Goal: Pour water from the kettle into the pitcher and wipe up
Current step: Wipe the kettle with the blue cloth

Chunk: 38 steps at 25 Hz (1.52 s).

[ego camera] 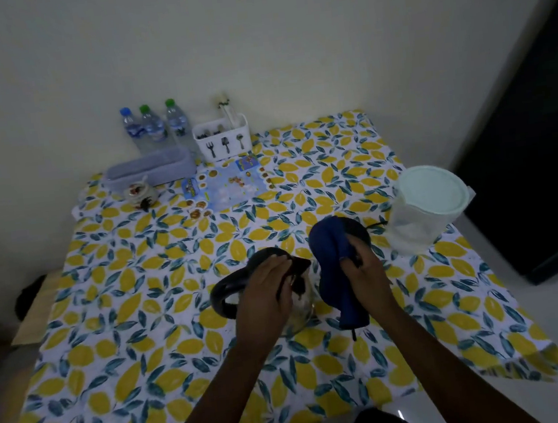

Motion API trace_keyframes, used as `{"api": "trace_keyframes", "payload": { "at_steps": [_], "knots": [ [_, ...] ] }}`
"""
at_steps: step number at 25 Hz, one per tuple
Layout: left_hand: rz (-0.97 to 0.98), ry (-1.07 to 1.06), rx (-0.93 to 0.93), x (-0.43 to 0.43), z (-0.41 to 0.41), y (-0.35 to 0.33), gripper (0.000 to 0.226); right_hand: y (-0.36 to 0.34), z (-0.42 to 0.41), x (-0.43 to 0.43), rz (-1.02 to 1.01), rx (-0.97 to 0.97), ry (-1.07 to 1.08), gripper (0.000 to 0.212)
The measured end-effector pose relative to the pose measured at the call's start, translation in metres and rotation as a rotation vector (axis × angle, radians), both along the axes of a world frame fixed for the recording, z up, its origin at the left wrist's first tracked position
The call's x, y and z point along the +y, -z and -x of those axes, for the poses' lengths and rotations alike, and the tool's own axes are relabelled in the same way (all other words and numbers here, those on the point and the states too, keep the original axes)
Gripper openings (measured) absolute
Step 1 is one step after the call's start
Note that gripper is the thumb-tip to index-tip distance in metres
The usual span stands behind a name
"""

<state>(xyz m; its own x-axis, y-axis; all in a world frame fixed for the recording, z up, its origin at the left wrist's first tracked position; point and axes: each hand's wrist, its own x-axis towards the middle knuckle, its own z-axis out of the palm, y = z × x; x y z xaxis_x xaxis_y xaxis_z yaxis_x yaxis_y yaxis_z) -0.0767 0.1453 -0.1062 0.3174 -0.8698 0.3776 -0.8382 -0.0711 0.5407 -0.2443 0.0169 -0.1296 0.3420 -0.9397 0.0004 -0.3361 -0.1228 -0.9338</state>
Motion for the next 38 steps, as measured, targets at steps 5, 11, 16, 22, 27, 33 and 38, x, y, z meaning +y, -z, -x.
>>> {"api": "trace_keyframes", "payload": {
  "at_steps": [5,11,16,22,27,33,38],
  "knots": [
    [-0.193,-0.121,0.062,0.017,-0.041,0.0,0.072,-0.029,-0.075,0.015,0.293,0.165,-0.303,0.041],
    [-0.139,-0.124,0.314,0.015,-0.047,0.0,0.065,-0.035,-0.095,0.009,0.129,0.263,-0.541,0.043],
    [-0.083,-0.145,0.424,0.014,-0.048,0.009,0.051,-0.01,-0.079,0.048,0.685,0.469,-0.388,0.037],
    [-0.137,-0.144,0.326,0.01,-0.049,0.005,0.054,-0.03,-0.108,-0.004,0.291,0.475,-0.406,0.041],
    [-0.148,-0.09,0.271,0.01,-0.052,0.004,0.074,-0.036,-0.118,-0.039,-0.224,0.49,-0.53,0.056],
    [-0.143,-0.027,0.282,0.009,-0.053,0.002,0.076,-0.016,-0.096,-0.003,0.16,0.327,-0.403,0.039],
    [-0.09,0.007,0.37,0.008,-0.055,-0.001,0.057,-0.005,-0.085,0.028,0.57,0.336,-0.306,0.035]
  ]
}}
